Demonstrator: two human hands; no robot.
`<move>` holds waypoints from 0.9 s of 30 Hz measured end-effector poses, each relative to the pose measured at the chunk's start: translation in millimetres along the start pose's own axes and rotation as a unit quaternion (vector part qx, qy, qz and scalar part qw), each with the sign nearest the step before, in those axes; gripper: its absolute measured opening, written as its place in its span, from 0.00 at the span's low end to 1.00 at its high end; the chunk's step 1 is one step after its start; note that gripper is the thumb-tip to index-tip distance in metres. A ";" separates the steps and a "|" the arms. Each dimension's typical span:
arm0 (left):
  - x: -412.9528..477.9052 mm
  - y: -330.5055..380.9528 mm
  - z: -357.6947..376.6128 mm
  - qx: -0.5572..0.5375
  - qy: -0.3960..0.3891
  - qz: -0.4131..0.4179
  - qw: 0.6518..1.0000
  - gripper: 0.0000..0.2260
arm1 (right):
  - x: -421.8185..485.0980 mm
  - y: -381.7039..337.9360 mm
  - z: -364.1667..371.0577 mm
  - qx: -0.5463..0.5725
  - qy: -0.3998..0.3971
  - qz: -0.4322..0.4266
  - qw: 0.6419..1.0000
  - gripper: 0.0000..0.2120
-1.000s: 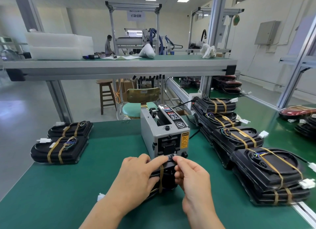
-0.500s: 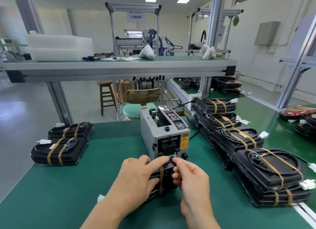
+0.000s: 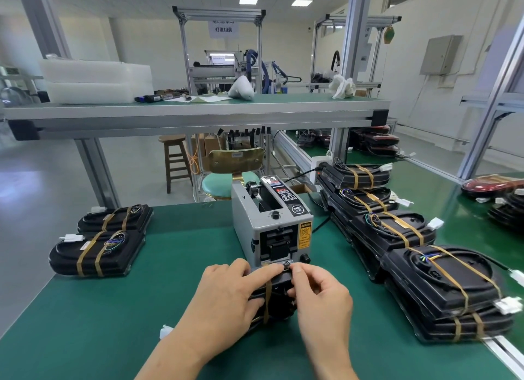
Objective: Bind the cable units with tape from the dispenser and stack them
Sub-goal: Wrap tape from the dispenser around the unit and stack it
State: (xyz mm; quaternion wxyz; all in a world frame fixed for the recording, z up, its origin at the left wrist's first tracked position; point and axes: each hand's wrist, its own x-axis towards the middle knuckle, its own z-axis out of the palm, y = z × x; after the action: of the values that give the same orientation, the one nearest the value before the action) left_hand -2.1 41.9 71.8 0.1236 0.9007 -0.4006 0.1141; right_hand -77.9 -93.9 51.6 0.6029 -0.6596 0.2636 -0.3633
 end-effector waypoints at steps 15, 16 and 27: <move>-3.7 -3.1 -1.4 -0.047 0.002 0.007 0.999 0.24 | 34.5 -0.8 9.7 -0.123 -0.053 -0.031 0.991 0.04; -3.1 -2.6 -1.5 -0.060 0.004 0.001 0.998 0.23 | 35.2 0.8 9.7 -0.126 -0.050 -0.039 0.990 0.05; -5.4 -19.6 2.1 -0.071 0.037 -0.045 0.996 0.22 | 32.8 18.0 12.0 0.015 -0.102 0.051 0.993 0.12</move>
State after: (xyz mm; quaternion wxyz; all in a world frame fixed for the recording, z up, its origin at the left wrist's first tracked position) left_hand 9.3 57.7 65.6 0.2067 0.9019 -0.3621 0.1128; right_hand -47.2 -114.8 39.0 0.6541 -0.6699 0.2288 -0.2666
